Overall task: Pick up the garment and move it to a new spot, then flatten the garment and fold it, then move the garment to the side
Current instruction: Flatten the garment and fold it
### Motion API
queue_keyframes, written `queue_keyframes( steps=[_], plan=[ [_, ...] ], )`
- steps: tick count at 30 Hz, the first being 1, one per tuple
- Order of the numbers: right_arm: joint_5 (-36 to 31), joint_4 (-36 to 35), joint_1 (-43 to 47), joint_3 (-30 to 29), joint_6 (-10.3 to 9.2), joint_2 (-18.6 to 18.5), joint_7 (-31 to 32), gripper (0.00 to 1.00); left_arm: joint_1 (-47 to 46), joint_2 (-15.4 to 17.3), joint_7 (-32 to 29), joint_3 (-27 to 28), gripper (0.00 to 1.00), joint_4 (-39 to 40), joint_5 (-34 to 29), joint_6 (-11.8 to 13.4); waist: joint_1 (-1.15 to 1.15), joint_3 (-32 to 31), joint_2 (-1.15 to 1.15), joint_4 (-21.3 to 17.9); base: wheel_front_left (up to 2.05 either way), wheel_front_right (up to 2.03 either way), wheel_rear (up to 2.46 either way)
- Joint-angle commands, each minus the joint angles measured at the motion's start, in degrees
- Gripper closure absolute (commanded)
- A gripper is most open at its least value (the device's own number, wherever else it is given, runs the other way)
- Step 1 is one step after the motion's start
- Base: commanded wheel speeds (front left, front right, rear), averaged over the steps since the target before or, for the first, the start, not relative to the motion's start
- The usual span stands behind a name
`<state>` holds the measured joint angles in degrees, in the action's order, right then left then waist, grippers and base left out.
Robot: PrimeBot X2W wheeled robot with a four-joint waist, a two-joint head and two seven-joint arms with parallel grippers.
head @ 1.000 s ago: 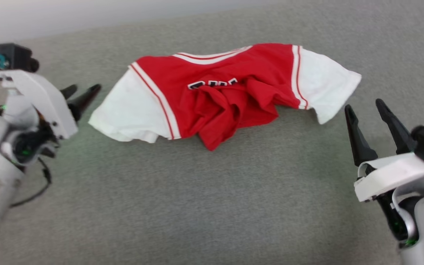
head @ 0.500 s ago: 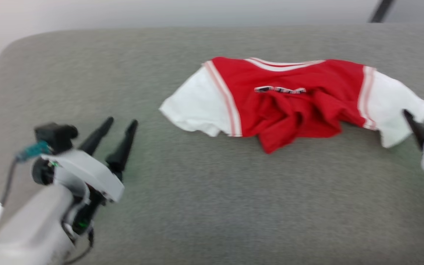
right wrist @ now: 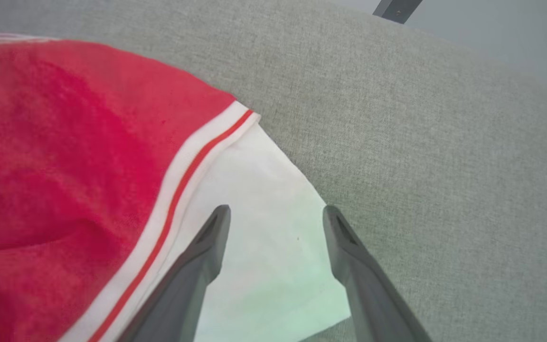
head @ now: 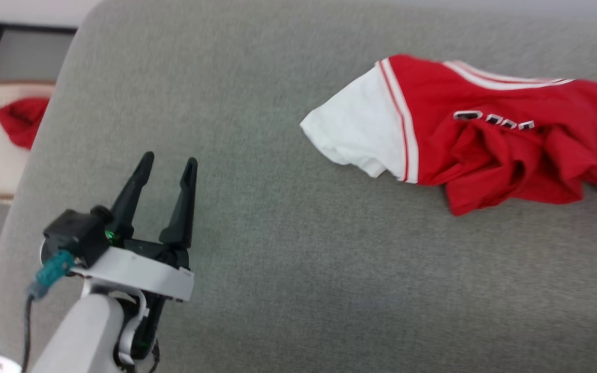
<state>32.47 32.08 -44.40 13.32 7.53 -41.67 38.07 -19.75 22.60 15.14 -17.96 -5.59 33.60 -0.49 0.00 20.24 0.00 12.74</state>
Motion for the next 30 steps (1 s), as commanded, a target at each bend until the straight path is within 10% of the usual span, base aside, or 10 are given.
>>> queue_keyframes(
  steps=[1, 15, 18, 20, 30],
  plan=[
    [0.27, 0.79, -0.98, 0.18, -0.06, -0.56, 0.1, 0.0, 0.94, -0.93, -0.04, 0.74, 0.0, 0.66, -1.58, -0.5, 0.0, 4.35, 0.0, 2.52, 0.0, 0.0, 0.0],
    [2.74, 4.69, -1.99, 7.95, 0.03, 0.7, 4.74, 0.0, 1.18, -6.19, -0.03, 7.02, 0.0, 1.43, -9.68, -5.11, 0.0, 8.17, 0.0, 1.83, 0.0, 0.0, 0.0],
    [4.66, 4.75, -1.83, 8.7, 0.2, 0.75, 5.85, 0.68, -0.28, -5.44, -0.03, 7.6, 0.0, 1.81, -9.87, -5.96, 0.0, 8.13, 0.0, 1.09, 0.0, 0.0, 0.0],
    [5.1, 4.68, -1.88, 9.16, 0.2, 0.35, 5.98, 0.96, -1.75, -3.98, -0.03, 6.84, 0.0, 1.5, -10.23, -6.37, 0.0, 8.12, 0.0, 0.67, 0.0, 0.0, 0.0],
    [5.78, 5.22, -4.92, 10.76, -0.02, 1.09, 4.52, 1.0, -21.61, 5.66, -6.62, -5.05, 0.0, -1.51, -4.01, -6.99, 0.0, 8.98, 0.0, -1.3, 0.0, 0.0, 0.0]
  ],
)
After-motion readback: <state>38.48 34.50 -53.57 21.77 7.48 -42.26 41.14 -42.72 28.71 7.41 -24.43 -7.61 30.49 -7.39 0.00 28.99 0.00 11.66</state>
